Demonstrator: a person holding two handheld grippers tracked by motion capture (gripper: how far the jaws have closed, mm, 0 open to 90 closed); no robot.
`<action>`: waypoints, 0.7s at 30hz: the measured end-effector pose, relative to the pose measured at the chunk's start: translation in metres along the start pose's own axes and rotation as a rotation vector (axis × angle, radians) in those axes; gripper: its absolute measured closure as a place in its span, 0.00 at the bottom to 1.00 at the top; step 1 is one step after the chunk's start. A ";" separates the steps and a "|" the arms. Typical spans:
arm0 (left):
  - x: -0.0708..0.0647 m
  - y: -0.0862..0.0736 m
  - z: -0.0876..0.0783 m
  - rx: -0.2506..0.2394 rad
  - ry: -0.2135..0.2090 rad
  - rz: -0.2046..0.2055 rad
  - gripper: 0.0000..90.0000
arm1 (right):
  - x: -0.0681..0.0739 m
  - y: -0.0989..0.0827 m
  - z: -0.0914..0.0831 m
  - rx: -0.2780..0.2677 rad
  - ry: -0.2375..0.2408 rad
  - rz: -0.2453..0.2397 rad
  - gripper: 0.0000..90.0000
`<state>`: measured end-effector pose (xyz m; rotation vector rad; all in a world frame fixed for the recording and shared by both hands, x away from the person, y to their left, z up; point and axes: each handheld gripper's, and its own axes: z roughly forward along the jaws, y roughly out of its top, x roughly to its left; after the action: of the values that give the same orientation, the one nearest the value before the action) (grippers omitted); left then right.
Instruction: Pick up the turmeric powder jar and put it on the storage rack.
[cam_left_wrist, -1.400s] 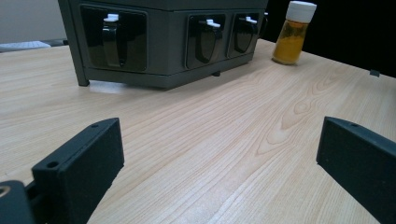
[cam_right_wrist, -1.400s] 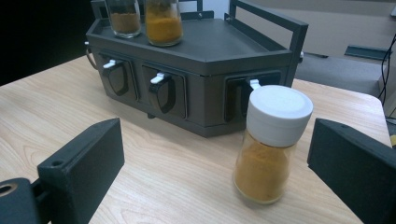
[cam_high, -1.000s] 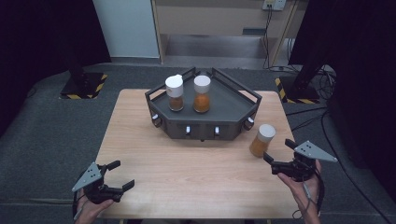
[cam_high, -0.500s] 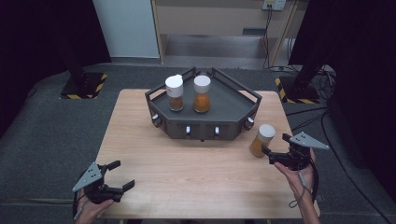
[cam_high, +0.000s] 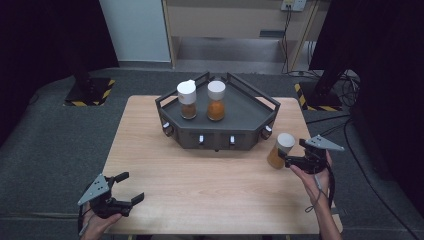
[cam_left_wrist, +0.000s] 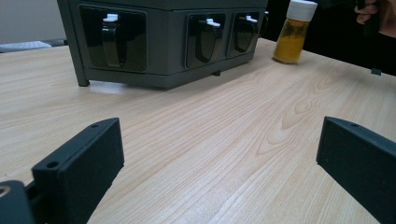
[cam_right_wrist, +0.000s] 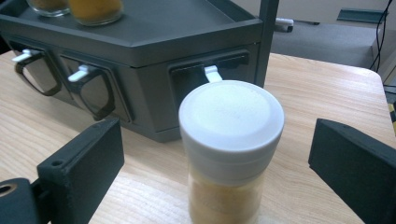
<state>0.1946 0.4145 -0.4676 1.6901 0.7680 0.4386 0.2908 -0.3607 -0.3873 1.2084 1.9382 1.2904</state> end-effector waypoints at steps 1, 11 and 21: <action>0.000 0.000 0.000 0.000 0.000 0.000 0.00 | 0.000 0.001 0.002 0.003 0.000 0.003 0.04; 0.000 0.000 0.000 0.000 -0.001 -0.003 0.00 | -0.009 0.003 0.024 0.033 -0.001 0.020 0.09; 0.000 -0.001 0.000 -0.002 0.001 -0.005 0.00 | -0.013 -0.007 0.035 0.026 0.017 0.016 0.36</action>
<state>0.1948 0.4149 -0.4682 1.6864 0.7722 0.4367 0.3224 -0.3575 -0.4087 1.2317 1.9669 1.2908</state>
